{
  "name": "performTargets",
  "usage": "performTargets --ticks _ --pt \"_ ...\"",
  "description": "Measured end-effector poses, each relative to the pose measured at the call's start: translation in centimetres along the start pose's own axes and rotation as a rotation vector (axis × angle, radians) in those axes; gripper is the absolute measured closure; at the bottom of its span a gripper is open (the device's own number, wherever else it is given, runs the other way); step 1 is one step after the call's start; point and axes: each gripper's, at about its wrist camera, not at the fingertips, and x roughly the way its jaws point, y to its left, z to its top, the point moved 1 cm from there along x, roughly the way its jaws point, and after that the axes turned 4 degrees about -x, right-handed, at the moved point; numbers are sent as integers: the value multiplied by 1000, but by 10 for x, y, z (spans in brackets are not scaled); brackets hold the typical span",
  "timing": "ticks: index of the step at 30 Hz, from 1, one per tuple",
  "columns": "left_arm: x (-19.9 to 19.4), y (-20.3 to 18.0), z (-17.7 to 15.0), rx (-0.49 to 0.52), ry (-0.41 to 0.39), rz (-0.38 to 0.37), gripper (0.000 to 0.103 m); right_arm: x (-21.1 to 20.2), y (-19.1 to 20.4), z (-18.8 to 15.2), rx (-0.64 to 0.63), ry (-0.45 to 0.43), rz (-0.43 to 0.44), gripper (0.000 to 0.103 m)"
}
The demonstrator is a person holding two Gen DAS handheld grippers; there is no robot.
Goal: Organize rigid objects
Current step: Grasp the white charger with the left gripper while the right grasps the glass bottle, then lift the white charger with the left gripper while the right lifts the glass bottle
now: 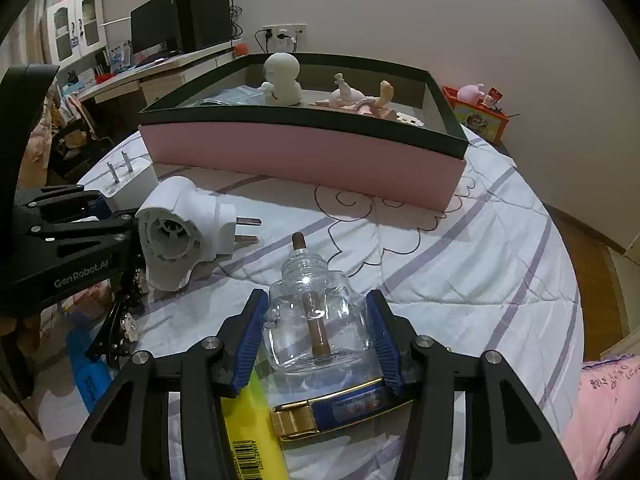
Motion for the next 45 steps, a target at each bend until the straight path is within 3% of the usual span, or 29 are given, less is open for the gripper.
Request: performTargets --ticks 8,16,22,28,37,40,45 --pt "-22 9 -5 -61 -56 15 80 -20 -6 4 70 -95 9 51" --pt "-56 4 -7 -54 -124 5 80 -50 10 17 81 -211 22 51" --pt "-69 15 -22 -98 -142 -46 80 -56 19 18 74 -222 40 51" --pt "-78 11 -32 -80 -154 -21 80 -58 26 14 68 -211 45 51" --pt "-71 15 -53 -91 -107 -27 79 -66 28 9 72 -219 58 51" --pt "-84 18 -50 -145 -175 -18 80 -66 31 8 70 -216 57 51" --pt "-105 -4 -37 -82 -227 -19 80 -72 36 11 65 -239 44 51"
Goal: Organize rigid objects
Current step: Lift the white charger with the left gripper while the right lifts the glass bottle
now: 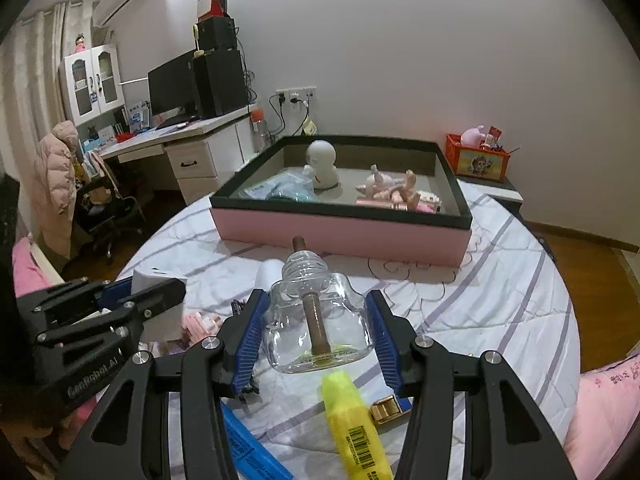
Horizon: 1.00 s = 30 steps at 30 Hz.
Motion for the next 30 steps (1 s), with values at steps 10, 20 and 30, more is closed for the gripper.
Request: performTargets --ticks 10,20,30 --pt "-6 -3 -5 4 -11 -66 79 -5 0 1 0 -3 -23 51" --pt "3 -14 -18 15 9 -68 77 -4 4 -4 -9 5 -14 51" --pt "-21 -15 -3 -4 -51 -77 79 -23 5 -2 -12 -34 -35 51"
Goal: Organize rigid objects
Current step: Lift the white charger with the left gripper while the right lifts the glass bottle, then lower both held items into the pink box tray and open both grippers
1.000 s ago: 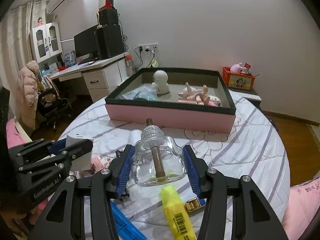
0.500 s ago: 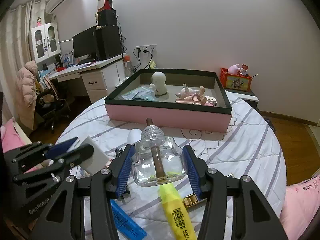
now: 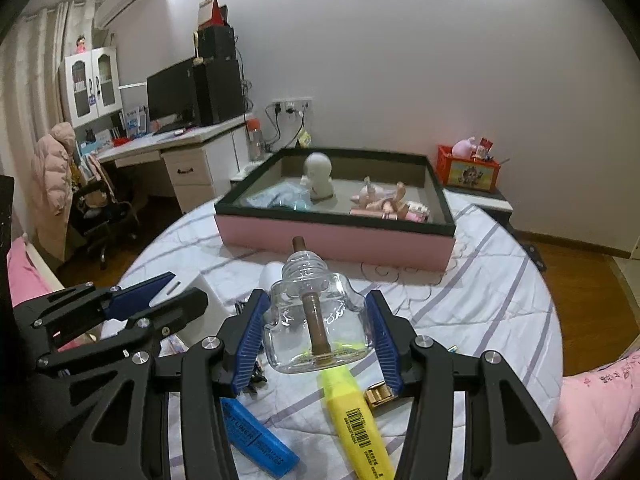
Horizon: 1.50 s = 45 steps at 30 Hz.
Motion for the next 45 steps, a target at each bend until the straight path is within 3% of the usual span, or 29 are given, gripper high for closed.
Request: performTargets --ticks 16,27,36,45 --pt "-53 -21 47 42 -201 58 79 -55 4 39 -24 -174 -46 51" --pt "-70 -34 75 105 -324 142 78 -72 3 66 -24 -291 -82 51" --pt "-65 -39 97 150 -366 185 78 -65 -2 86 -20 -333 -82 51" --pt "-30 -38 121 201 -390 225 78 -37 -11 105 -24 -342 -96 51"
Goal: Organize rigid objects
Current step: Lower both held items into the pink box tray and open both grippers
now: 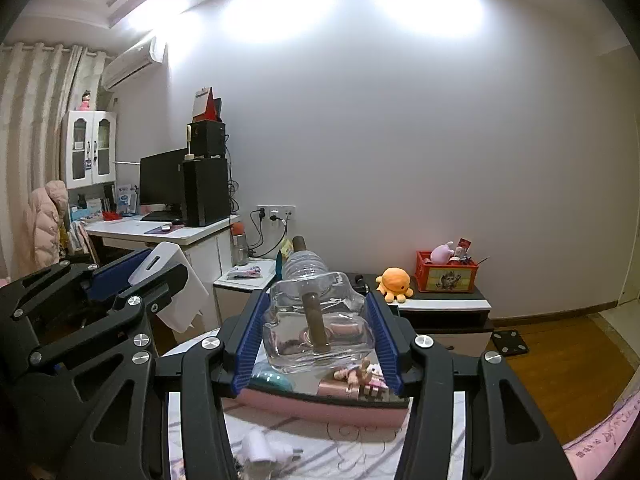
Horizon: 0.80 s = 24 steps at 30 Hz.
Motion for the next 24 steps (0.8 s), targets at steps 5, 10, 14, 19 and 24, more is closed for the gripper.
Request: performTargets --ticks 5,10,14,19,24 --pt "47 -1 -1 26 48 -8 78 34 -9 -1 4 31 2 51" --pt "112 -3 -24 14 180 -44 78 89 -22 -15 12 136 17 51" --pt "157 -5 -53 17 305 -56 78 134 -28 -38 15 244 33 51" --pt "191 -2 -81 15 395 -44 77 176 -31 -69 51 365 100 51" --pt "196 1 -80 14 396 -41 77 192 -31 -81 78 403 155 51"
